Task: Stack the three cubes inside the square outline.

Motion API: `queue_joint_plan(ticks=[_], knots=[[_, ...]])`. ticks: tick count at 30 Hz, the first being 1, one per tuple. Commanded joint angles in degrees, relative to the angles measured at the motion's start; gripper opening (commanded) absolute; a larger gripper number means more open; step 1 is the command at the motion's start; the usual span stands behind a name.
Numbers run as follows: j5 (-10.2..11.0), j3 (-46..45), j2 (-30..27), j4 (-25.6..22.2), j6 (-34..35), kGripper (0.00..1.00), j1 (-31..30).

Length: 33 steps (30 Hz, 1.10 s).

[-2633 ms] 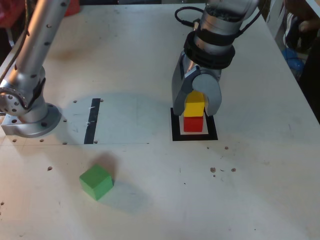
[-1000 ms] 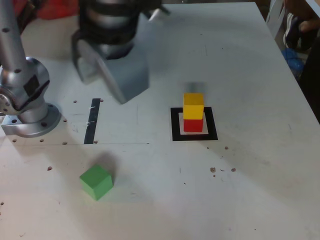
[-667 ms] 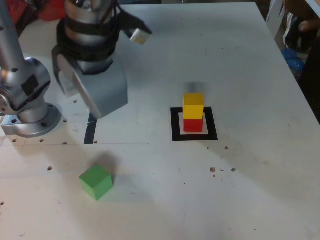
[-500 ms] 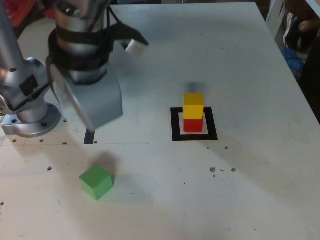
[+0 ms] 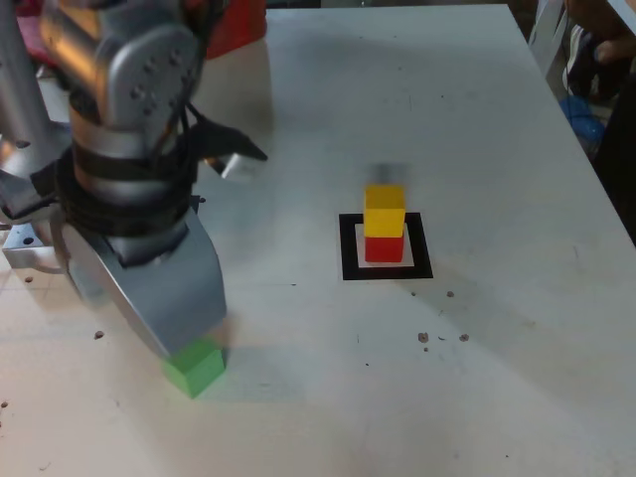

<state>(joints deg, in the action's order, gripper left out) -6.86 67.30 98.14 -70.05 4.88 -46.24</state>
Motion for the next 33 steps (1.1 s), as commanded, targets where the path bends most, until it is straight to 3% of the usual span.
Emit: queue_joint_plan(ticks=[1, 8, 17, 21, 28, 33], knots=[[-0.17, 1.23, 1.77, 0.53, 1.13, 0.92, -0.27], [1.0, 0.92, 8.32, 0.95, 6.98, 0.91, -0.43], [1.78, 0.48, 12.65, 3.59, 7.52, 0.86, -0.78], [2.44, 0.49, 13.28, 4.05, 7.9, 0.76, -0.78], [3.25, -0.77, 13.46, 8.38, 8.56, 0.36, -0.84], [2.97, -1.96, 13.48, 10.83, 8.57, 0.32, -0.87]])
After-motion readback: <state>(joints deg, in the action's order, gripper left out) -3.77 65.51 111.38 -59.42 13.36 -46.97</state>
